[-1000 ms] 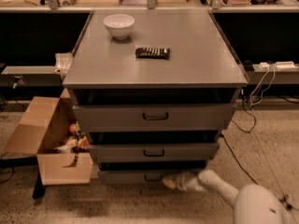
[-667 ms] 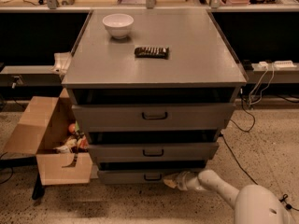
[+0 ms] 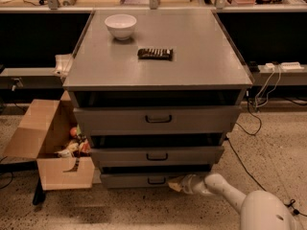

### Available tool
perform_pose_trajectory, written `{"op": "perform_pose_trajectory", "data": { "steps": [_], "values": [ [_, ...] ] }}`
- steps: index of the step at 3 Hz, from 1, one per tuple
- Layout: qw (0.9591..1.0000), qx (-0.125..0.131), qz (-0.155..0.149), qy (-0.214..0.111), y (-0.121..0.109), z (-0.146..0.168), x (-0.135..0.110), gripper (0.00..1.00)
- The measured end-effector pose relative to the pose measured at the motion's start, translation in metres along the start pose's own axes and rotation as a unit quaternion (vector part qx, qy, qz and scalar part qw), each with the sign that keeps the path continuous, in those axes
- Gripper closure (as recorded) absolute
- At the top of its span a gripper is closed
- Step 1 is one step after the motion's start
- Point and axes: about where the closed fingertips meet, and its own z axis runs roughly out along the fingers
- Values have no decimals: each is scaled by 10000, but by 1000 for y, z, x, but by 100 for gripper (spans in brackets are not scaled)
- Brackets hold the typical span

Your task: Close bottom drawer

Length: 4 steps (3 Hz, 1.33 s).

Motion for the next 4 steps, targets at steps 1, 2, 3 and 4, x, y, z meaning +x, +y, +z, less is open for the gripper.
{"op": "perform_pose_trajectory", "data": {
  "steps": [1, 2, 3, 4],
  "values": [
    [10000, 4, -37, -62, -3, -4, -3, 100],
    [9996, 16, -32, -270, -14, -23, -2, 100],
    [9990, 41, -108, -429, -25, -43, -3, 100],
    [9978, 78, -202, -619, -41, -72, -6, 100]
  ]
}}
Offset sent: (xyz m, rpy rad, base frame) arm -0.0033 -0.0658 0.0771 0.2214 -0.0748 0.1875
